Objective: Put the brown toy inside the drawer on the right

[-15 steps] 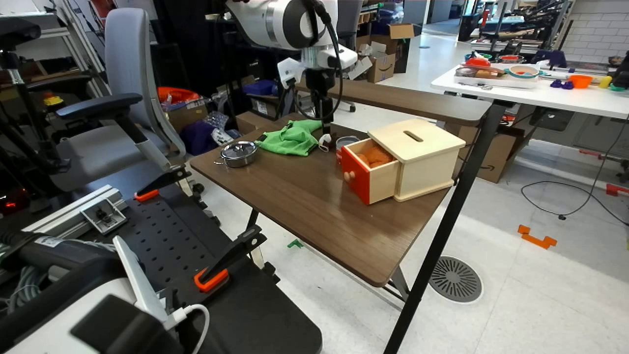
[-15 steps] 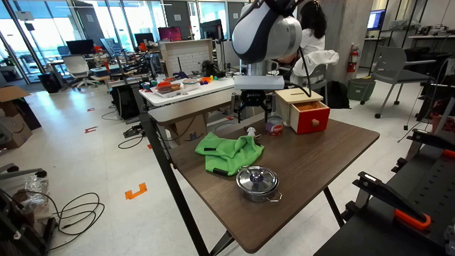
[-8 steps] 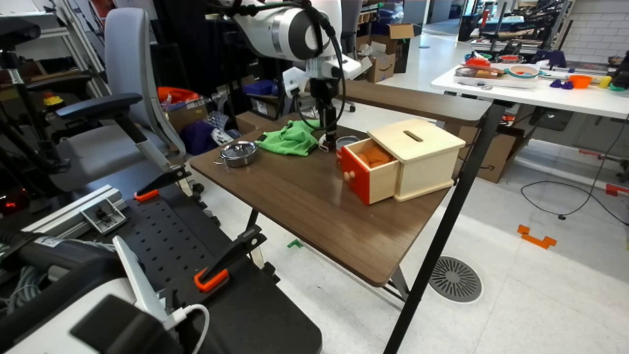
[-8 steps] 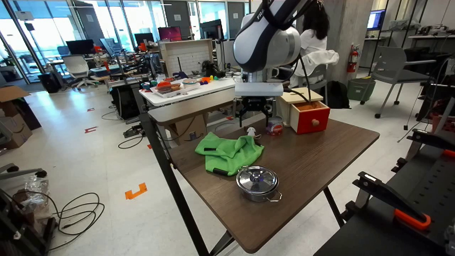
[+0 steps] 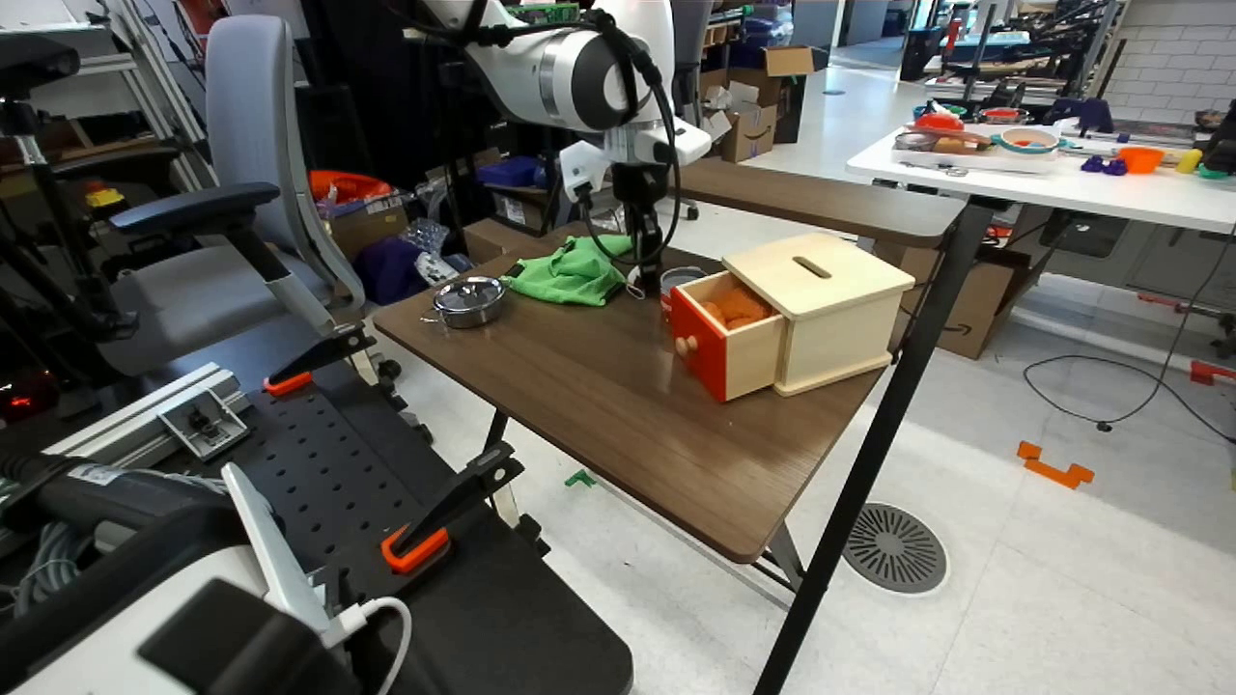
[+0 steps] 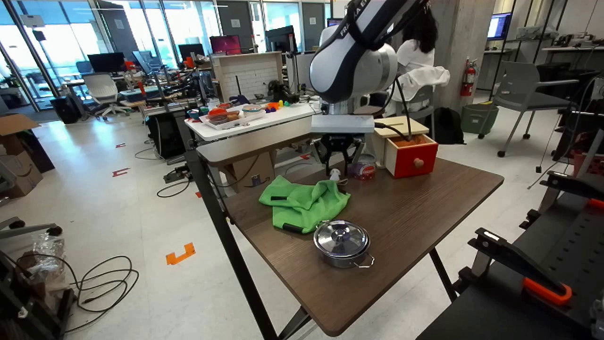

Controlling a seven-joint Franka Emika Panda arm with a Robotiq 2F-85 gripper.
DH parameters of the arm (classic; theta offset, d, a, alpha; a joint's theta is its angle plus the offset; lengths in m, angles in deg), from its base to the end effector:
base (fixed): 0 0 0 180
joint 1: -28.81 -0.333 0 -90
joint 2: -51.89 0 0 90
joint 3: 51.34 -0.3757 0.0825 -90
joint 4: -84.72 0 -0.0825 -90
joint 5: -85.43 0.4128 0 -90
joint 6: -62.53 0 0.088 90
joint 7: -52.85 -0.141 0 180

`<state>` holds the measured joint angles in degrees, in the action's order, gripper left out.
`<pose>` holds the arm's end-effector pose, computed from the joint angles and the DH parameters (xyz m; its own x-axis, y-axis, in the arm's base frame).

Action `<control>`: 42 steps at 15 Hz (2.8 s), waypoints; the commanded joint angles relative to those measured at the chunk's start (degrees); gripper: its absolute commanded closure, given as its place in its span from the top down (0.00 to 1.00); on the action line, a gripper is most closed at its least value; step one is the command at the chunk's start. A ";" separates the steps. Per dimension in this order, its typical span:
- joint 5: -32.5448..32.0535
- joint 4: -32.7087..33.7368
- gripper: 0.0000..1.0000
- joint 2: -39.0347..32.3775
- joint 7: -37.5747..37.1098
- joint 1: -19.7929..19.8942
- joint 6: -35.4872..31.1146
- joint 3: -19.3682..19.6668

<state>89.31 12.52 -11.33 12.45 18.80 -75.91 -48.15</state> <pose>0.8093 0.1100 0.0571 0.8221 -0.5677 0.0429 -0.5667 -0.8232 -0.0338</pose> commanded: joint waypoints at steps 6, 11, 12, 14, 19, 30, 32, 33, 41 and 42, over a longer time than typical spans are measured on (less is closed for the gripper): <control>1.04 2.15 0.03 -0.58 -0.19 -0.08 1.27 0.21; 1.42 -0.90 0.03 2.14 -0.39 -0.24 0.84 -0.13; 1.57 -2.20 0.03 3.27 -0.08 -0.14 0.51 -0.38; 1.64 -4.46 0.03 5.28 0.31 -0.17 -0.39 -0.65; 1.72 -14.07 0.03 13.65 0.98 -0.19 -2.08 -1.18; 2.17 -39.17 0.03 37.97 8.07 4.70 -3.77 -0.28; 3.05 -40.63 0.03 40.24 9.88 6.59 -3.01 -0.18; 3.58 -41.41 0.03 41.18 10.67 7.44 -2.99 0.02; 8.32 -40.49 0.03 40.96 16.11 12.38 -1.64 0.26; 8.61 -40.10 0.03 40.67 16.18 12.66 -1.59 0.30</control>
<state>95.35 -27.92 29.12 26.47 30.58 -78.30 -47.91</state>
